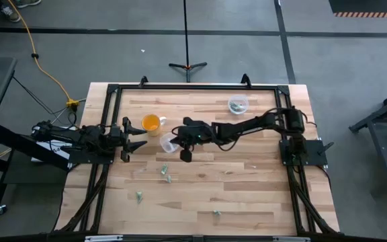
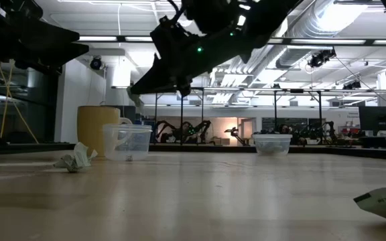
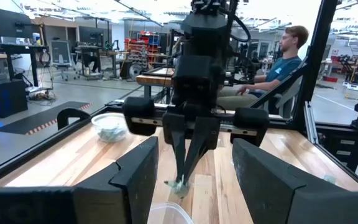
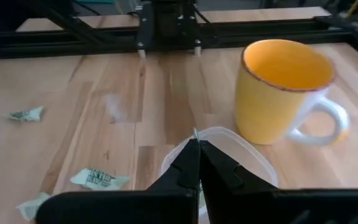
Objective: Pick and place Stevia / Truvia into bins
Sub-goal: Put the stevia packet into the bottom transparent container
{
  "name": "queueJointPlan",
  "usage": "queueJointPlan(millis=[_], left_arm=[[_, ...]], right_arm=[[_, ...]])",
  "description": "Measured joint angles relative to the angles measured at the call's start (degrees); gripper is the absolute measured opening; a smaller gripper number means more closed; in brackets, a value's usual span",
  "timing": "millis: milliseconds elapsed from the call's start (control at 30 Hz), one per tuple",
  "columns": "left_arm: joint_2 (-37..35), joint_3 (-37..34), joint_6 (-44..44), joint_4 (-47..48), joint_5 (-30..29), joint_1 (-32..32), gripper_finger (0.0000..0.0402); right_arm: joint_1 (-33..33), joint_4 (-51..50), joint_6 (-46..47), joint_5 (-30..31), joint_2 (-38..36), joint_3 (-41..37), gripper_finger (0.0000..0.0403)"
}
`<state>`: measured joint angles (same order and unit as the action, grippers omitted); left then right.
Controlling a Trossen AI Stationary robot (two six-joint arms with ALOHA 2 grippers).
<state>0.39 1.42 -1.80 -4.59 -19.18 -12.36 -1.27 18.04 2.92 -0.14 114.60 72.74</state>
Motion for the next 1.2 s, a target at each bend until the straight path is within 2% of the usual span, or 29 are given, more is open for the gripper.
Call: queueJointPlan(millis=[167,267,467,600,733,900,1067,1200], left_arm=[[0.01,-0.01,0.00,0.01,0.00,-0.02,0.0241],[0.00,0.00,0.00,0.01,0.00,-0.01,0.0241],[-0.01,0.01,0.00,0.01,0.00,0.00,0.0241],[-0.01,-0.01,0.00,0.35,0.00,-0.01,0.0241],[-0.01,0.01,0.00,1.10,0.00,0.00,0.0241],[0.00,-0.01,0.01,1.40,-0.01,-0.02,0.0241],[0.01,-0.01,0.00,1.18,0.00,0.00,0.0241],[0.01,-0.01,0.00,0.45,-0.22,-0.02,0.0241]], right_arm=[[-0.38,0.20,-0.07,0.53,0.29,0.79,0.0003],[-0.60,0.16,-0.43,1.08,0.29,0.79,0.0017],[-0.67,0.16,-0.43,4.05,0.14,0.79,0.0084],[-0.75,-6.79,0.05,2.80,-3.50,0.68,0.0127],[1.10,-13.97,2.27,6.24,-10.62,-2.26,0.0147],[8.14,-5.63,2.30,15.19,-23.25,-16.94,0.0141],[14.50,-1.17,3.67,21.36,-41.26,-34.69,0.0120],[16.42,0.07,5.00,20.10,-57.97,-45.24,0.0105]])
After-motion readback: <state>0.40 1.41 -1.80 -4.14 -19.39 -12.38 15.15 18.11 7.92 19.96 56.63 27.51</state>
